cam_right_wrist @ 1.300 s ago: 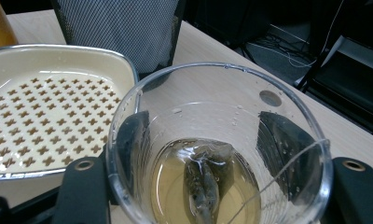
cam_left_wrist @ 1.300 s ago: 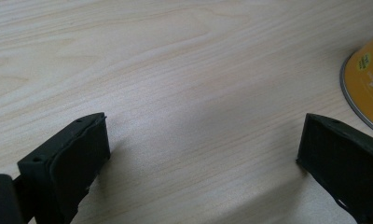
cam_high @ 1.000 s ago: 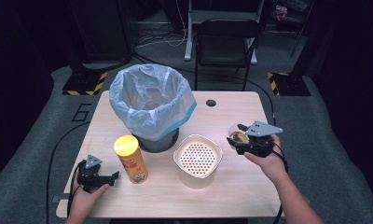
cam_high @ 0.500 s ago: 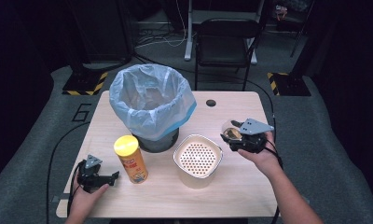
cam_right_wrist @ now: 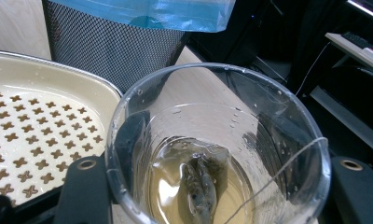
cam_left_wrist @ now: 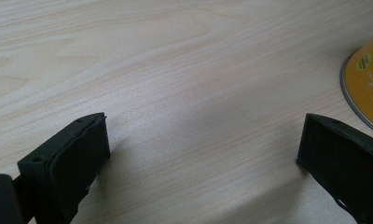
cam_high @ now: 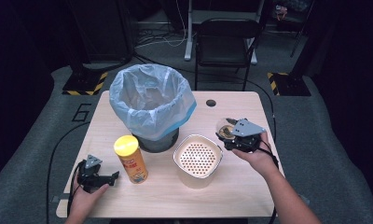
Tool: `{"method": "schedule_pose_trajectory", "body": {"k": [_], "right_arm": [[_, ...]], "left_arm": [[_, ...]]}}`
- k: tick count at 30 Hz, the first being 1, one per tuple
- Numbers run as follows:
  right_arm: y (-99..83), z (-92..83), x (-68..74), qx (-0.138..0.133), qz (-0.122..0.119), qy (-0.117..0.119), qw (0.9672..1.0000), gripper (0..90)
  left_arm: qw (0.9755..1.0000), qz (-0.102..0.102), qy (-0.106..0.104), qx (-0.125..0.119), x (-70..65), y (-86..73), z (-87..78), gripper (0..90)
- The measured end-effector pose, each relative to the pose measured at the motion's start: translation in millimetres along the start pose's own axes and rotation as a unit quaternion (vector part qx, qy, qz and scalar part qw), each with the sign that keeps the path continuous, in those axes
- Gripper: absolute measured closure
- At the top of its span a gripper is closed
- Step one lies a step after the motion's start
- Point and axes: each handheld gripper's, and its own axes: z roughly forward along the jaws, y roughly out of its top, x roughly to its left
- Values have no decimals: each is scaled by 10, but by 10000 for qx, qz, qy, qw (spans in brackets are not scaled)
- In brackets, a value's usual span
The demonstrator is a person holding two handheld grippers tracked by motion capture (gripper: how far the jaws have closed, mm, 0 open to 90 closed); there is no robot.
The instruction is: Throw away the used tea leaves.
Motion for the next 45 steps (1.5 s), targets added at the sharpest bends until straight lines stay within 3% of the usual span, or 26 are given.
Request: {"method": "schedule_pose_trajectory", "body": {"k": [9, 20, 24, 34, 43, 45], "right_arm": [[60, -18, 60, -6, -320, -124, 9994, 359], [158, -19, 200, 6, -905, -239, 9956, 360], [148, 8, 240, -2, -1006, -270, 9946, 361], [139, 39, 331, 11, -1493, -463, 9877, 362], [120, 78, 384, -56, -1755, -530, 9830, 365], [123, 75, 392, -96, -1872, -580, 9806, 367]], "left_arm": [[10000, -2, 1, -7, -1, -1, 1, 21], [10000, 6, -9, 16, 1, 1, -3, 21], [10000, 5, -10, 19, 1, 1, -3, 21], [10000, -2, 7, -25, -1, -2, 4, 21], [10000, -4, 7, -24, -1, -2, 3, 21], [10000, -4, 6, -23, -1, -2, 3, 21]]}}
